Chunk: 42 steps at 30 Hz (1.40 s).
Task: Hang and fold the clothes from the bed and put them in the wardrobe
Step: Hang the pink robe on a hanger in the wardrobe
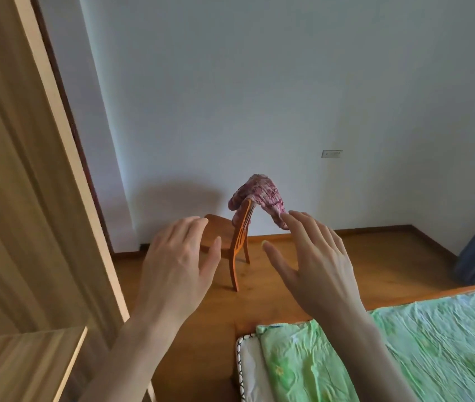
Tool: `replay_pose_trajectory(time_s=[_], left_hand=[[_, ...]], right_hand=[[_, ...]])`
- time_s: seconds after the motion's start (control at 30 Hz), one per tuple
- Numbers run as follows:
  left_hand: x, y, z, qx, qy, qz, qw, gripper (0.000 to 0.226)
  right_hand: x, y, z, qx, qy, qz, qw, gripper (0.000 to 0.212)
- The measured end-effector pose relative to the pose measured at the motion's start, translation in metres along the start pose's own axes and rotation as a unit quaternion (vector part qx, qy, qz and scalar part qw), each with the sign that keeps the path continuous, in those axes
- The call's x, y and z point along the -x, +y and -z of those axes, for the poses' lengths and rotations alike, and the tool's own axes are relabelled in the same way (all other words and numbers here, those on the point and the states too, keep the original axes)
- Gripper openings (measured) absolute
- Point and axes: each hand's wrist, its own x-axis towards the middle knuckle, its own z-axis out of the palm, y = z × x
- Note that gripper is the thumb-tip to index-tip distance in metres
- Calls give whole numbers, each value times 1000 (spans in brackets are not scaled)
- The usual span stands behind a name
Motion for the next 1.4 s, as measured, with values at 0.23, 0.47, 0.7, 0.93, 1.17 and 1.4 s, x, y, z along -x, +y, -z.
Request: replay_pose_trajectory(time_s=[0.23, 0.47, 0.7, 0.93, 1.17, 1.4], left_hand=[[-73, -46, -57, 2, -18, -22, 1000, 47], [-163, -91, -130, 11, -8, -33, 999, 49], [-275, -121, -213, 22, -20, -47, 998, 50], [-346, -146, -291, 21, -25, -61, 998, 41], [-418, -169, -362, 63, -41, -82, 994, 45], [-505, -206, -468, 132, -64, -108, 983, 56]], right_hand=[[-67, 10, -69, -2, 5, -31, 999, 66], [-156, 32, -149, 0, 17, -41, 999, 63], [-259, 72, -225, -2, 12, -59, 998, 65], [-326, 111, -291, 1, -20, -88, 996, 65], [-381, 145, -341, 38, -24, -126, 991, 67], [-452, 177, -409, 72, -27, -195, 978, 71]])
